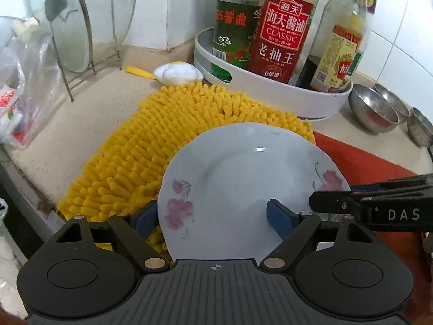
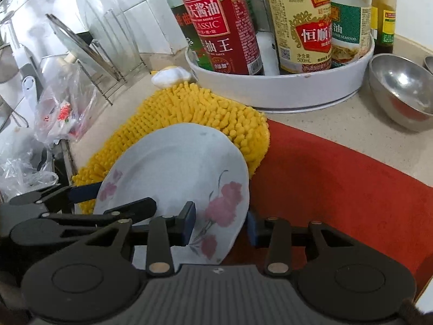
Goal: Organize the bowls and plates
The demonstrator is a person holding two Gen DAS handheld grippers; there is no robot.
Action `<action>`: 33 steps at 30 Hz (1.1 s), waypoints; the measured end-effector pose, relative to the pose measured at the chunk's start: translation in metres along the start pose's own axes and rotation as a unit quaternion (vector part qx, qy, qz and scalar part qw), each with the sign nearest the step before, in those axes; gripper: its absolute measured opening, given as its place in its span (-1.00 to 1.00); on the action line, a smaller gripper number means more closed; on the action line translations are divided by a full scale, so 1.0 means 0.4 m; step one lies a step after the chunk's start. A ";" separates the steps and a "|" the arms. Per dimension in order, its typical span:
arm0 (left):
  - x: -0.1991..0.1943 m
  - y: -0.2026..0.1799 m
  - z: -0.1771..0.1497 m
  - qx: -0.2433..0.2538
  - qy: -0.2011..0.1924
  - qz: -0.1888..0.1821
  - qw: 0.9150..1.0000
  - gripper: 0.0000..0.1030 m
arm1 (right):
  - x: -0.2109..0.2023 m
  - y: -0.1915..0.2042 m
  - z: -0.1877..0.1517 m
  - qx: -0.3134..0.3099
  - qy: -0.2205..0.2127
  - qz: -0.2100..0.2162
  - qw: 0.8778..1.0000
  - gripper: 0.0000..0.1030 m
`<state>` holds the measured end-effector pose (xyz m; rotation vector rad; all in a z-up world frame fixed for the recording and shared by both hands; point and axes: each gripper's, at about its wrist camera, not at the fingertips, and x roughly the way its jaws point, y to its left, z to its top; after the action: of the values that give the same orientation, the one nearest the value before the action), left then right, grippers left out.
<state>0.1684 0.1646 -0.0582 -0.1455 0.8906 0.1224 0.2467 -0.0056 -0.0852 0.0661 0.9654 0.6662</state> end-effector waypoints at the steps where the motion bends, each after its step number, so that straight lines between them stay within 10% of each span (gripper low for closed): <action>1: -0.004 0.000 0.003 -0.003 -0.001 0.000 1.000 0.68 | -0.004 -0.001 0.001 -0.001 -0.001 0.000 1.000 -0.30; 33: -0.081 -0.204 0.094 0.058 -0.089 -0.045 0.993 0.69 | -0.245 -0.099 0.032 0.043 -0.110 -0.032 0.993 -0.30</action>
<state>0.1904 0.0895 -0.0033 -0.0652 0.7107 -0.0006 0.2384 -0.0885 -0.0187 0.1799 0.7802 0.5462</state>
